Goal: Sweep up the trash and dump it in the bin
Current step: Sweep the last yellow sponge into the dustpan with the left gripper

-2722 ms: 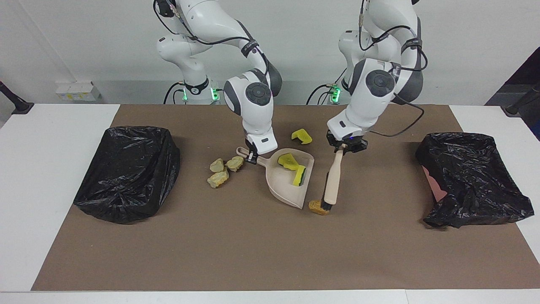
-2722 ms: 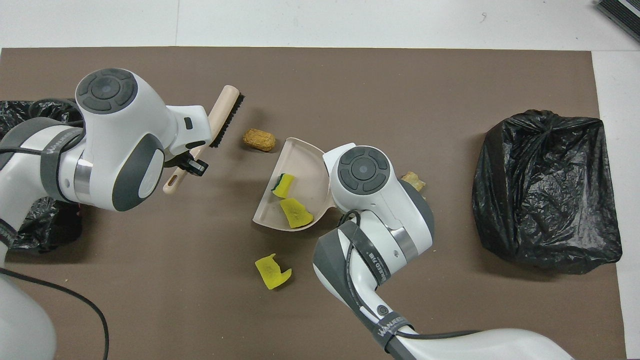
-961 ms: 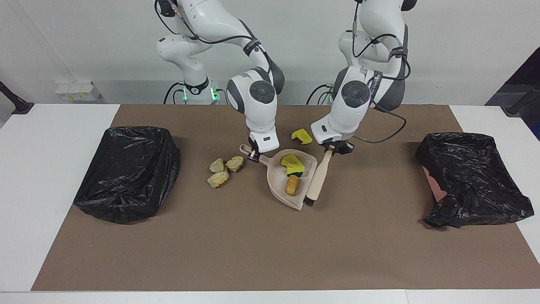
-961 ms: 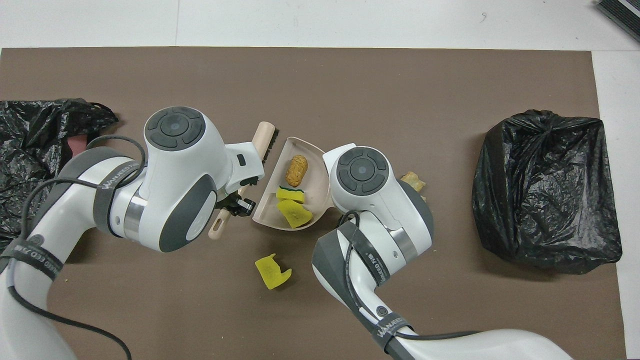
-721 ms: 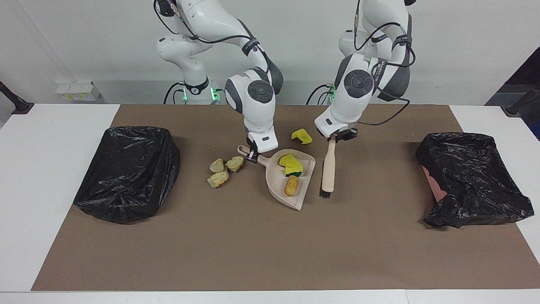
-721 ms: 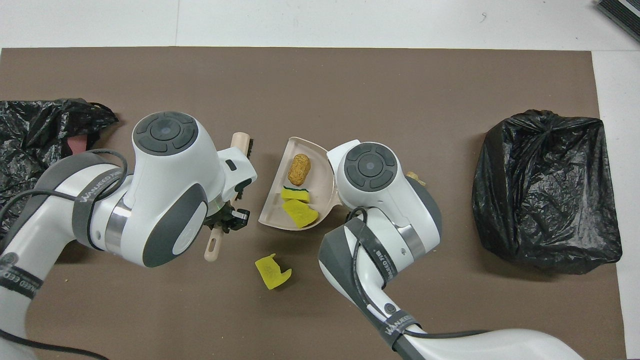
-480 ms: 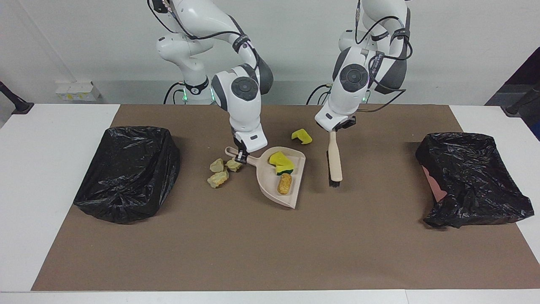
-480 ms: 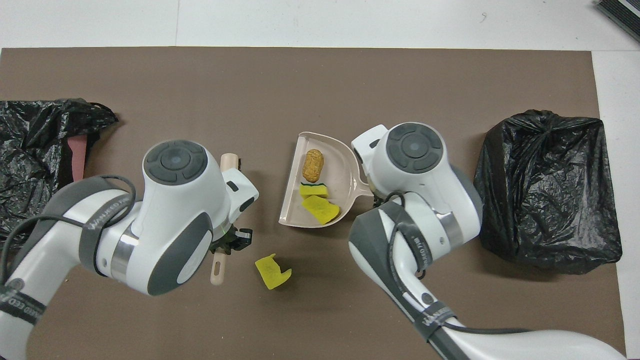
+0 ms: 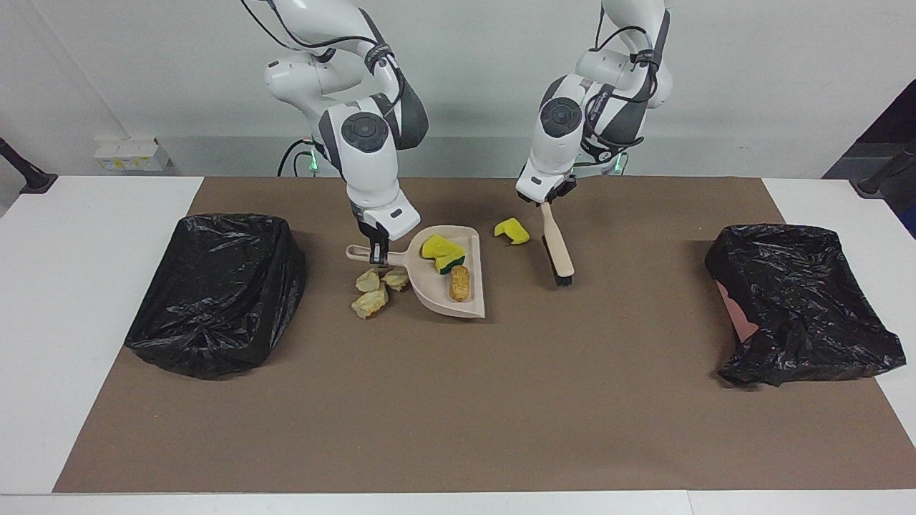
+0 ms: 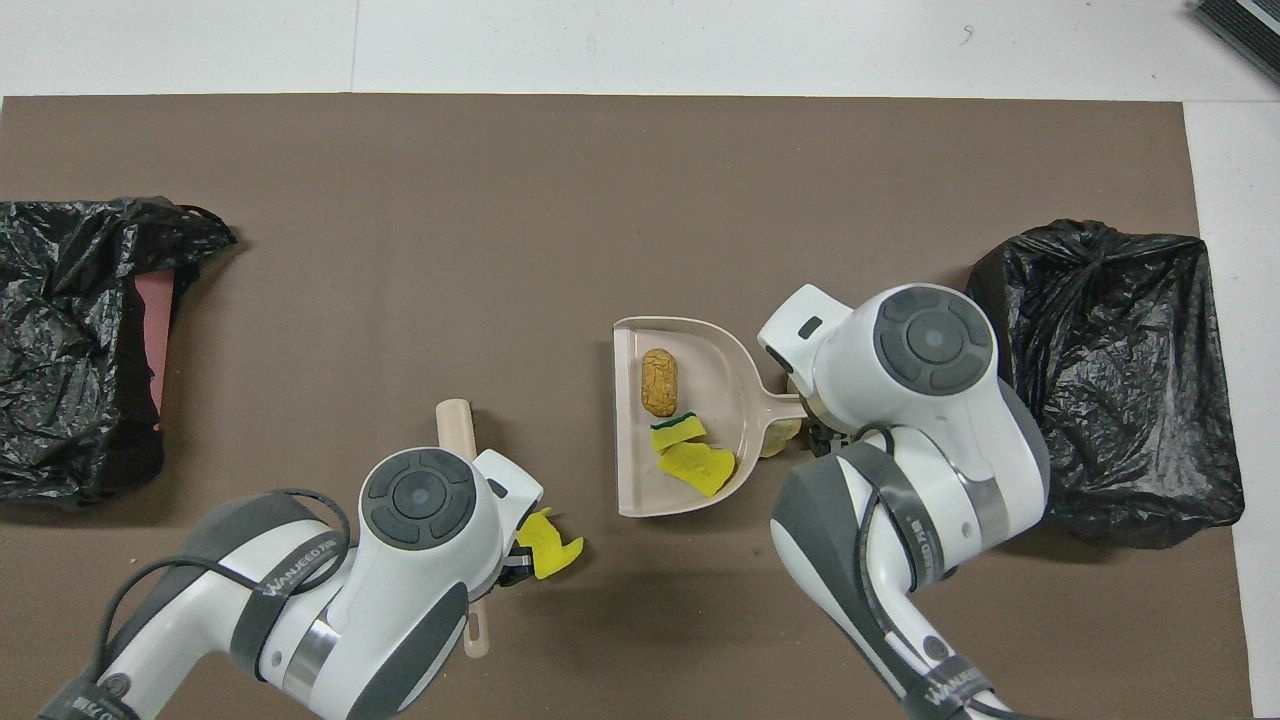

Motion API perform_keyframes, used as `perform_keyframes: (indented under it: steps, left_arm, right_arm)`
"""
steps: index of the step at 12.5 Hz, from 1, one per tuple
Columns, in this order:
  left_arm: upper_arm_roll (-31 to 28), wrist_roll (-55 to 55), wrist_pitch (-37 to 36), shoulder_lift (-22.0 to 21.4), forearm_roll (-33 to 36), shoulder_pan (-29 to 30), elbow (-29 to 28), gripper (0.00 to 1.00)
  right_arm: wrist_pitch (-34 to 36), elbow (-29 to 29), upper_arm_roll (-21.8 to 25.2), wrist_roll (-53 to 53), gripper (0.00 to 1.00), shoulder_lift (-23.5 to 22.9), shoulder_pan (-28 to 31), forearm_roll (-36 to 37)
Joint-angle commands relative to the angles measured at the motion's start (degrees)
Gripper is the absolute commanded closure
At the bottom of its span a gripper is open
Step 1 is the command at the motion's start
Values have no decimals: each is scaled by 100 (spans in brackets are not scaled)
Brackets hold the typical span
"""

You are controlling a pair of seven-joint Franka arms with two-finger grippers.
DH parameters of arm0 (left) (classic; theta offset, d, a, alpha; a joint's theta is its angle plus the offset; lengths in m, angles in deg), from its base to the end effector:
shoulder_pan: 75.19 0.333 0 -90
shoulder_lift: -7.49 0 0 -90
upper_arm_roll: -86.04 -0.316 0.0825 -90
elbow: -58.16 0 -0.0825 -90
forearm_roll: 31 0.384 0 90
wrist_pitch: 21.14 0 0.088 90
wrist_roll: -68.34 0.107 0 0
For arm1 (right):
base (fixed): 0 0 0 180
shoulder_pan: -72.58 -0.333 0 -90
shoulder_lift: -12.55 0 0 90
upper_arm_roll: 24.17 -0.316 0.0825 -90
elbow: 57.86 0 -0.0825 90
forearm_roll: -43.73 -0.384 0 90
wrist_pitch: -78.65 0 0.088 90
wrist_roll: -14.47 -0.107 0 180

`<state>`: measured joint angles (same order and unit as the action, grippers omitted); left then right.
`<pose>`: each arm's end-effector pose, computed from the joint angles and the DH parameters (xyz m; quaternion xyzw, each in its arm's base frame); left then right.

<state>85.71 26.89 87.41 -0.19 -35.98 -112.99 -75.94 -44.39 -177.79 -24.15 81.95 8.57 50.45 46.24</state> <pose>0.3522 -0.2780 0.3670 -0.9856 -0.0542 0.1445 0.0686 0.5152 0.2073 0.3885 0.7009 0.7130 -0.0141 0.0139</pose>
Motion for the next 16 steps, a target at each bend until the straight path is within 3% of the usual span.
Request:
perform_keyframes:
  steps: [1, 2, 4, 9, 13, 16]
  left_arm:
    - [-90, -695, 366, -592, -187, -262, -747, 100]
    - [-90, -968, 507, -698, -205, -367, -897, 100]
    - [-90, -1303, 797, -490, -327, -631, -1030, 100]
    - [-90, -1331, 1490, -427, -1276, -852, -1118, 100]
    - [-55, -1226, 1818, 64, -1523, -931, -522, 100]
    - [-54, -1102, 2124, 100, -1541, -1273, -425, 100]
  right_arm:
    - [-659, -1033, -37, 466, 100, 635, 34, -32]
    - [-711, -1042, -37, 555, 100, 583, -36, -32]
    - [-651, -1077, -37, 547, 100, 582, -46, -32]
    - [-554, -1059, -28, -103, 100, 521, -414, 3]
    - [-519, -1051, -28, -104, 100, 512, -397, 56]
    - [-466, -1024, -28, -104, 100, 494, -371, 56]
